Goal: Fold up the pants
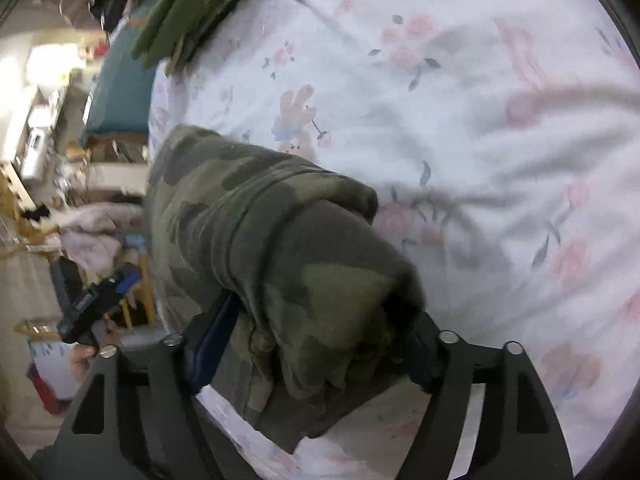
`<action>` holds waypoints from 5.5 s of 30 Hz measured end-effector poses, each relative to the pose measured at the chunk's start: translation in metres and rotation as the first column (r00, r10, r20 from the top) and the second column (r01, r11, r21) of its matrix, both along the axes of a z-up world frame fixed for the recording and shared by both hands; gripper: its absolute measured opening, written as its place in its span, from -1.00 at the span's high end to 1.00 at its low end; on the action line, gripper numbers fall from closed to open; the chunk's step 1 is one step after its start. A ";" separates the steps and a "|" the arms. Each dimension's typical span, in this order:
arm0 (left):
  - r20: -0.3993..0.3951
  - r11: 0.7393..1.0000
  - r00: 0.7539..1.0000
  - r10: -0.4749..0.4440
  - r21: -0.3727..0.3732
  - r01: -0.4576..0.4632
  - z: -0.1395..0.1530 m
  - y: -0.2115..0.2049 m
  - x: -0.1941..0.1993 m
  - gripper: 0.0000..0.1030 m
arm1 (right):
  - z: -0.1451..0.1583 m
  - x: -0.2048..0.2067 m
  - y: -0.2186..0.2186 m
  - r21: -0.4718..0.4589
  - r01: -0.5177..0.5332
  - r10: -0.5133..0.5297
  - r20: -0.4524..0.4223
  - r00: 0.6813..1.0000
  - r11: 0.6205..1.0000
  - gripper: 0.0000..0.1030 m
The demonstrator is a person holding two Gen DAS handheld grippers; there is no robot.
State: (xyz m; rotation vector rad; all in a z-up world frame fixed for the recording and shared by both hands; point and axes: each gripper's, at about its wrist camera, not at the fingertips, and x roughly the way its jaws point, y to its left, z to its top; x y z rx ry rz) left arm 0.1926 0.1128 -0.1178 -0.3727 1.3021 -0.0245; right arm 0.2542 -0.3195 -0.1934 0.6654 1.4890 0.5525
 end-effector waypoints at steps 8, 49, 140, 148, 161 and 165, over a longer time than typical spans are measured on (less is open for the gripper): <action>0.030 0.930 0.930 -0.366 -0.024 0.367 -0.051 -0.050 0.054 -1.00 | 0.003 -0.047 -0.028 0.047 0.301 -0.302 0.016 0.953 0.953 -1.00; 0.026 0.992 0.999 -0.025 -0.120 0.028 0.000 -0.021 -0.084 -0.20 | 0.072 -0.118 0.012 -0.282 0.169 -0.075 0.315 0.946 0.944 -0.35; 0.196 0.970 0.966 -0.166 0.209 0.125 -0.023 -0.069 0.024 0.98 | 0.053 0.005 0.142 -0.541 0.008 0.201 0.326 0.924 0.841 1.00; 0.359 0.982 0.914 -0.189 0.086 0.169 0.029 -0.075 -0.018 0.94 | 0.110 -0.028 0.119 -0.405 0.015 0.174 0.424 0.889 0.914 0.82; 0.216 0.905 0.885 -0.413 0.206 0.372 -0.034 -0.136 -0.008 0.94 | 0.031 -0.035 0.147 -0.558 -0.150 0.331 0.239 0.913 0.816 1.00; 0.243 0.907 0.881 -0.405 0.230 0.353 -0.030 -0.138 -0.017 0.96 | 0.038 -0.034 0.140 -0.520 -0.168 0.302 0.185 0.935 0.838 1.00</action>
